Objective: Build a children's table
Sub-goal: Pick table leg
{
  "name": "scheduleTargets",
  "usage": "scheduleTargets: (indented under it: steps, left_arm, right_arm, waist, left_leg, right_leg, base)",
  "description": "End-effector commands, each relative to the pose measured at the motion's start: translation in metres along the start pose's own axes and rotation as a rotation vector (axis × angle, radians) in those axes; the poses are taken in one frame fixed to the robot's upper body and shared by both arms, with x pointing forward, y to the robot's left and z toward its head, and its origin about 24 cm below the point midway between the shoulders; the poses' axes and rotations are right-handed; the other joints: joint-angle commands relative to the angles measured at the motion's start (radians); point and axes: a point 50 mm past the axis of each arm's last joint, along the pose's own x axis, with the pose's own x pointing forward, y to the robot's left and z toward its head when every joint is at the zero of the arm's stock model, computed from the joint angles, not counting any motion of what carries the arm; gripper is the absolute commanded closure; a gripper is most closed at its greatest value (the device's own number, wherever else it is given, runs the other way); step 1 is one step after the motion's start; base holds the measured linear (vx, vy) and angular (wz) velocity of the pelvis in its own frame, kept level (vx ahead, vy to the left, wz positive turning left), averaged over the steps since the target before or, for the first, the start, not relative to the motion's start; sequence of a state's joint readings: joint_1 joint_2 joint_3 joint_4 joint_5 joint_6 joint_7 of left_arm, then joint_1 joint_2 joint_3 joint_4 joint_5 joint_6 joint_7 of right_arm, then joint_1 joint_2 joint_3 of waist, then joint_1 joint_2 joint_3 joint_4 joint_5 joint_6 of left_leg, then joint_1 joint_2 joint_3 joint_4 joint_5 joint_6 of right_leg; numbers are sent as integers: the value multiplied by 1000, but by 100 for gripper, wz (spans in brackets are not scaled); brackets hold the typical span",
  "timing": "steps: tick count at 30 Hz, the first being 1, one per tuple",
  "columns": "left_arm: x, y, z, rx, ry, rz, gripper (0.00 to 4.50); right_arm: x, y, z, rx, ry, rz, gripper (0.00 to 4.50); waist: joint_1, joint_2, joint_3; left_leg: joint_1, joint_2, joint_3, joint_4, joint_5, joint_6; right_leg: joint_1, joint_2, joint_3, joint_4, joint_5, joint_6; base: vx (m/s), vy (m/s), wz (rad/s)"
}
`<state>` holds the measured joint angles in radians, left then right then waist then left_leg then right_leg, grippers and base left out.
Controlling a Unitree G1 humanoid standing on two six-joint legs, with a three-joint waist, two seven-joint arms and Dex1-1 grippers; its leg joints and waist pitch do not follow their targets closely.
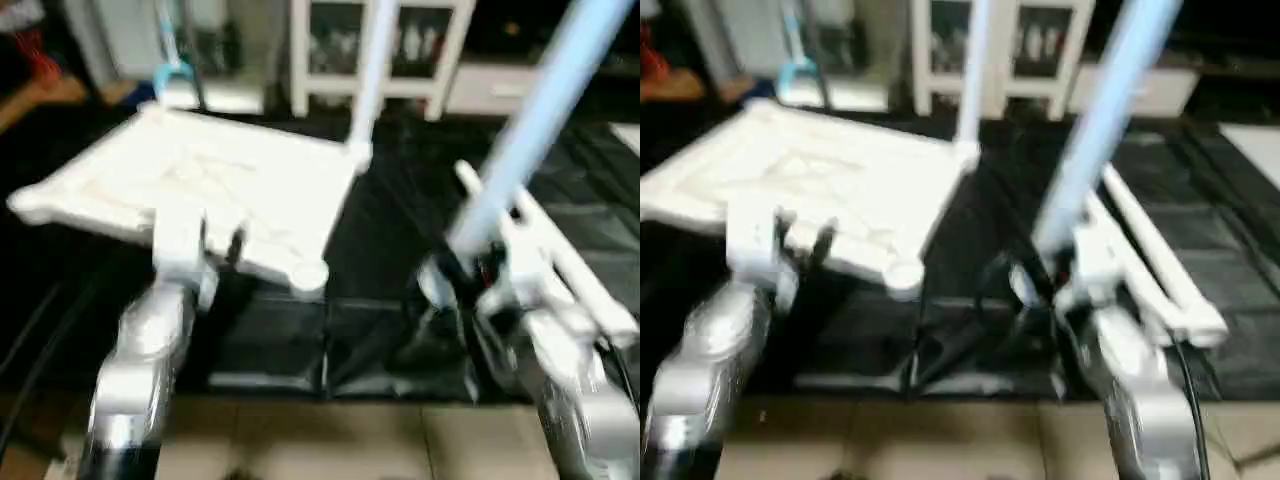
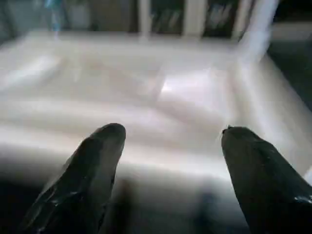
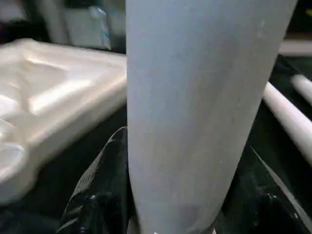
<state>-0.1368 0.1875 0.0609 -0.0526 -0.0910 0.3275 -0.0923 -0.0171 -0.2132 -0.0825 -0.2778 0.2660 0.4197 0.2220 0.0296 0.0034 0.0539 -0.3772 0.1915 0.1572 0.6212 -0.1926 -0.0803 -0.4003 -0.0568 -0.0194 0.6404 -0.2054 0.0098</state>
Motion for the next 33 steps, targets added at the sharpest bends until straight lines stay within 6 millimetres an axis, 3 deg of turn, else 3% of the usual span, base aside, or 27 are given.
scheduleTargets:
  steps: [1,5,6,7,8,9,10,11,12,13,14,15,16,17,19,20,21,23,25,26,27,28,29,30,31,32,33]
  left_arm:
    - [-2,-9,12,-25,-83,-38,91]
    - [-3,-12,-1,5,-28,9,91]
    - [-5,-12,-9,-3,11,47,91]
    - [-7,-15,-11,-52,0,35,91]
    - [-7,-15,-11,-56,-2,34,91]
    - [-10,-18,-13,-56,4,44,91]
    - [-12,-20,-14,-53,11,53,91]
    - [-14,-23,-14,-35,5,67,91]
    - [-15,-24,-13,-21,-3,77,91]
    - [-16,-24,-11,20,-7,105,91]
    - [-16,-23,-12,24,-9,107,91]
    - [-16,-24,-13,18,-3,100,91]
    - [-17,-23,-13,32,0,99,91]
    - [-15,-22,-10,32,-5,97,91]
    - [-14,-21,-7,33,-15,99,91]
    - [-12,-19,-5,41,-23,108,91]
    - [-11,-17,-3,47,-30,104,91]
    - [-9,-14,-2,49,-32,102,91]
    - [-3,-6,5,52,-73,111,91]
    - [0,-2,8,35,-87,119,91]
    - [4,0,13,-16,-106,110,91]
    - [4,0,13,-16,-106,110,91]
    - [15,-1,30,-40,-157,49,91]
    - [16,-2,32,-39,-163,43,91]
    - [20,-2,36,-7,-178,17,91]
    - [20,-2,37,7,-179,12,91]
    - [19,-2,36,21,-178,8,91]
  right_arm:
    - [-8,6,3,5,-50,-8,263]
    - [-6,18,-8,-24,-31,31,263]
    - [-3,20,-12,-38,-23,33,263]
    - [-1,19,-15,-67,-21,38,263]
    - [0,19,-15,-69,-21,38,263]
    - [0,18,-15,-76,-23,32,263]
    - [-1,17,-16,-79,-23,25,263]
    - [0,14,-16,-69,-32,11,263]
    - [-1,12,-16,-61,-39,-1,263]
    - [-1,10,-14,-93,-46,-11,263]
    - [-1,9,-14,-91,-52,-12,263]
    - [-2,9,-14,-76,-59,-20,263]
    - [-3,7,-14,-70,-60,-35,263]
    - [-4,5,-13,-58,-69,-48,263]
    - [-5,4,-13,-55,-82,-61,263]
    - [-5,4,-12,-56,-91,-74,263]
    - [-5,5,-9,-32,-114,-77,263]
    - [-4,5,-7,-16,-131,-81,263]
    - [0,5,-1,7,-169,-84,263]
    - [3,5,1,19,-177,-101,263]
    - [7,5,2,53,-190,-120,263]
    - [7,5,2,53,-190,-120,263]
    - [16,9,6,67,-192,-93,263]
    - [17,10,7,63,-190,-84,263]
    - [19,14,5,36,-164,-32,263]
    - [19,15,3,28,-152,-18,263]
    - [18,16,0,19,-139,-4,263]
  waist:
    - [-6,1,-59]
    - [-9,5,-52]
    - [-12,13,-53]
    - [-16,5,-52]
    - [-18,6,-52]
    - [-21,-9,-53]
    - [-21,-8,-56]
    - [-19,-15,-58]
    - [-18,-9,-56]
    - [-20,-12,-56]
    - [-16,3,-57]
    - [-18,-7,-56]
    - [-17,-8,-56]
    - [-16,-1,-55]
    - [-15,-2,-56]
    - [-14,15,-56]
    - [-21,16,-55]
    - [-24,15,-57]
    - [-22,52,-57]
    - [-27,38,-55]
    - [-26,9,-60]
    - [-23,19,-59]
    - [-24,6,-58]
    - [-23,-3,-58]
    - [-18,19,-61]
    - [-20,8,-60]
    - [-19,13,-59]
  left_leg:
    - [12,22,-9,-89,-297,-19]
    - [8,22,-10,-93,-339,-21]
    - [7,22,-11,-93,-342,-28]
    - [7,20,-11,-93,-351,-26]
    - [6,20,-11,-92,-352,-25]
    - [5,20,-8,-90,-347,-19]
    - [3,22,-9,-89,-323,-11]
    - [-3,24,-10,-89,-291,1]
    - [-1,25,-9,-89,-285,4]
    - [0,25,-8,-88,-280,8]
    - [2,26,-10,-89,-277,5]
    - [0,24,-8,-90,-281,5]
    - [-1,24,-8,-90,-281,5]
    - [0,23,-9,-91,-287,2]
    - [2,23,-9,-90,-288,0]
    - [4,23,-11,-90,-289,-5]
    - [5,22,-8,-90,-309,-9]
    - [2,20,-10,-90,-313,-6]
    - [7,18,-13,-89,-316,-9]
    - [5,17,-10,-88,-326,-5]
    - [1,12,-7,-86,-312,3]
    - [1,10,-9,-85,-298,4]
    - [1,15,-5,-84,-283,11]
    - [-1,12,-4,-83,-271,15]
    - [7,13,-5,-81,-260,9]
    - [0,16,-7,-84,-242,10]
    - [1,19,-7,-87,-241,6]
  right_leg:
    - [33,-44,32,-100,-249,-122]
    - [28,-47,32,-110,-310,-102]
    - [28,-48,32,-109,-305,-100]
    - [27,-48,32,-113,-313,-99]
    - [26,-49,34,-113,-321,-101]
    - [26,-48,35,-116,-322,-98]
    - [27,-48,36,-111,-287,-103]
    - [33,-51,35,-103,-255,-106]
    - [29,-50,35,-106,-243,-107]
    - [29,-48,34,-105,-224,-108]
    - [29,-49,34,-103,-210,-111]
    - [31,-48,34,-105,-200,-112]
    - [32,-49,34,-105,-200,-112]
    - [31,-48,34,-105,-197,-113]
    - [31,-48,34,-103,-190,-115]
    - [31,-49,34,-101,-179,-118]
    - [28,-44,33,-108,-177,-117]
    - [34,-45,33,-104,-173,-123]
    - [31,-47,32,-105,-181,-128]
    - [29,-44,31,-112,-191,-125]
    - [34,-45,31,-108,-220,-127]
    - [34,-48,33,-103,-231,-131]
    - [31,-47,33,-109,-242,-127]
    - [33,-48,33,-105,-255,-125]
    - [25,-49,34,-105,-262,-125]
    - [32,-48,32,-100,-237,-121]
    - [31,-49,32,-101,-227,-121]
  base:
    - [0,0,0]
    - [0,0,0]
    - [0,0,0]
    - [0,0,0]
    - [0,0,0]
    - [0,0,0]
    - [0,0,0]
    - [0,0,0]
    - [0,0,0]
    - [0,0,0]
    - [0,0,0]
    - [0,0,0]
    - [0,0,0]
    - [0,0,0]
    - [0,0,0]
    - [0,0,0]
    - [0,0,0]
    - [0,0,0]
    - [0,0,0]
    - [0,0,0]
    - [0,0,0]
    - [0,0,0]
    - [0,0,0]
    - [0,0,0]
    - [0,0,0]
    - [0,0,0]
    - [0,0,0]
